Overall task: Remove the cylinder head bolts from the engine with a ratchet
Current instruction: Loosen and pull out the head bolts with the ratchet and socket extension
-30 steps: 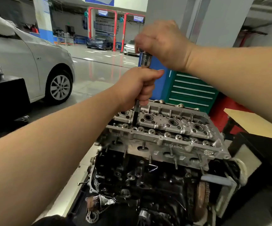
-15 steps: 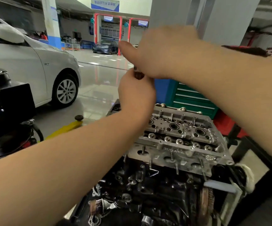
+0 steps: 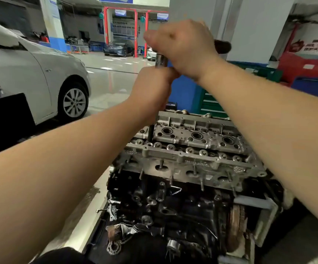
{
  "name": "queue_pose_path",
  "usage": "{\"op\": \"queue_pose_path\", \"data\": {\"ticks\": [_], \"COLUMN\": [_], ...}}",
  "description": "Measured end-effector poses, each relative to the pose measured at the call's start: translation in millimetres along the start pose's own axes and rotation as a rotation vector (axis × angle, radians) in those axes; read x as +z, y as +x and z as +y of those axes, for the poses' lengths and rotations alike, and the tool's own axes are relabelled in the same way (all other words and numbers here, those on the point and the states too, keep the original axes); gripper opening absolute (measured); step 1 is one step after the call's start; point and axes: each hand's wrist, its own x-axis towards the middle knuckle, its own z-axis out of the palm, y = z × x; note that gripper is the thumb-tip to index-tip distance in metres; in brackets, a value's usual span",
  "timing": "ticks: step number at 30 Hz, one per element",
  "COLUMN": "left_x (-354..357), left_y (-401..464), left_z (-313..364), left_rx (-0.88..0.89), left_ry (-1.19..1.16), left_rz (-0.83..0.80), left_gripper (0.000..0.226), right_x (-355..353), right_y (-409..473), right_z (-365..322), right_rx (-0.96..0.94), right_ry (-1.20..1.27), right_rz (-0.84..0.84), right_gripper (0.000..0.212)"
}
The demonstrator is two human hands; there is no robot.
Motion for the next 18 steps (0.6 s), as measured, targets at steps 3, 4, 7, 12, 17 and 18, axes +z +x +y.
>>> {"op": "queue_pose_path", "data": {"ticks": [3, 4, 7, 12, 17, 18], "left_x": [-4.2, -6.3, -11.6, -20.1, -29.5, -34.8], "left_y": [0.3, 3.5, 5.5, 3.7, -0.3, -1.7], "left_z": [1.8, -0.9, -2.5, -3.8, -1.1, 3.2], "left_rx": [-0.026, -0.033, -0.060, -0.076, -0.063, -0.055], "left_ry": [-0.082, -0.105, -0.153, -0.244, -0.208, -0.122], "left_rz": [-0.093, -0.116, -0.184, -0.253, -0.275, -0.300], "left_gripper": [0.043, 0.046, 0.052, 0.056, 0.038, 0.031], "right_x": [9.4, 14.8, 19.2, 35.1, 43.8, 44.5], "right_y": [25.4, 28.2, 49.7, 56.2, 56.8, 56.4], "right_z": [18.6, 16.6, 8.7, -9.5, -8.4, -7.8], "right_rx": [0.025, 0.018, 0.030, -0.104, -0.053, -0.045], "right_ry": [0.351, 0.426, 0.709, 1.040, 1.142, 1.167], "right_rz": [-0.154, -0.221, -0.350, -0.457, -0.434, -0.423], "right_gripper": [0.051, 0.049, 0.058, 0.067, 0.074, 0.075]}}
